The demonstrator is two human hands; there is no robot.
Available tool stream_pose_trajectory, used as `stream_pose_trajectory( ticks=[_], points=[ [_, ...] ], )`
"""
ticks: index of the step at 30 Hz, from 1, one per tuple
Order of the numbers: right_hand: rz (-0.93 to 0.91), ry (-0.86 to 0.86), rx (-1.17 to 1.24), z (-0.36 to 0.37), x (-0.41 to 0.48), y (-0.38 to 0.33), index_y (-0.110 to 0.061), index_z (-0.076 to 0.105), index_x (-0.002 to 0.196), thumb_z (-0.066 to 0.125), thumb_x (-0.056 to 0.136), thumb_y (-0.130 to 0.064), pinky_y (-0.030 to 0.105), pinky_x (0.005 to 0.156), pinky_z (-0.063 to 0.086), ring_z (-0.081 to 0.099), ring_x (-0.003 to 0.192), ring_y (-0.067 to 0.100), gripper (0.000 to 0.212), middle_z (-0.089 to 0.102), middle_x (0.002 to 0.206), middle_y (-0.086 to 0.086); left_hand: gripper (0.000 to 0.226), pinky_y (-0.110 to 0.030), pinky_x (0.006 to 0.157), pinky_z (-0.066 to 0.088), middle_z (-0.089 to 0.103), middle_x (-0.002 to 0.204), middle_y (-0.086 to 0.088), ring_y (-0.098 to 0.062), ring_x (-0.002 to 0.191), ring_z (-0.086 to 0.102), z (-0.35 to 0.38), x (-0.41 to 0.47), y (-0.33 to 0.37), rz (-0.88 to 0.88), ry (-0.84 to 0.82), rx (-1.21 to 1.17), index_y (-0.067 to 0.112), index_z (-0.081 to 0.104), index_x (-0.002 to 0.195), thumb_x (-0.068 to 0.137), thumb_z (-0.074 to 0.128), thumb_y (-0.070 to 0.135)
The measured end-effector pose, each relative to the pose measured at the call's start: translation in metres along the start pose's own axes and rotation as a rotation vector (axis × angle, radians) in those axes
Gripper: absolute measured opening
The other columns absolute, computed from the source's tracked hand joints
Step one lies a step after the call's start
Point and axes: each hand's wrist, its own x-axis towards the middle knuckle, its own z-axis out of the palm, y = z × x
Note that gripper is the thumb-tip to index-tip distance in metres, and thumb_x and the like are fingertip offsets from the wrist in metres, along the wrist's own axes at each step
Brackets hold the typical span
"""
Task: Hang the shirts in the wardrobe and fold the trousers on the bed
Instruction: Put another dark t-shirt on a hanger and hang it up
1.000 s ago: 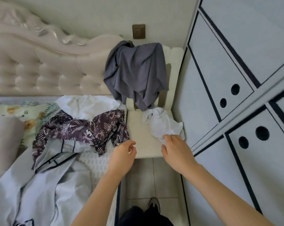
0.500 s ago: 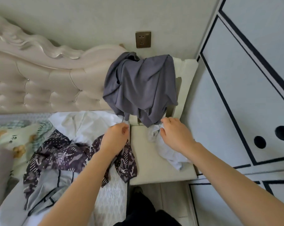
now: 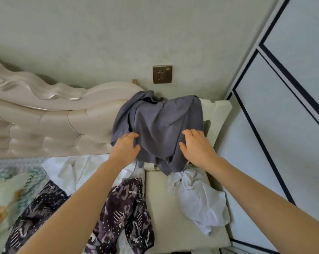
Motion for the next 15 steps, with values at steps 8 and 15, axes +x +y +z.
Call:
stream_pose_trajectory(
  ticks=[8,15],
  points=[
    [-0.039,0.161,-0.152,-0.015,0.103,0.034,-0.012,0.026,0.15,0.054,0.096,-0.025,0.046,0.113,0.032,0.029,0.139,0.038,0.062,0.031,0.153,0.013,0.065,-0.05,0.11,0.036,0.033,0.155,-0.009,-0.038,0.139,0.033,-0.013,0.095,0.024,-0.028,0.12,0.013,0.022,0.027,0.154,0.095,0.055,0.022],
    [-0.08,0.185,-0.221,-0.008,0.152,0.042,-0.018,0.041,0.147,0.056,0.098,-0.02,0.048,0.112,0.032,0.037,0.136,0.038,0.051,0.046,0.148,0.005,0.046,-0.042,0.101,0.046,0.052,0.142,-0.006,-0.029,0.127,0.049,-0.013,0.127,0.026,0.05,0.238,0.136,0.017,0.048,0.145,0.1,0.054,0.019]
  ],
)
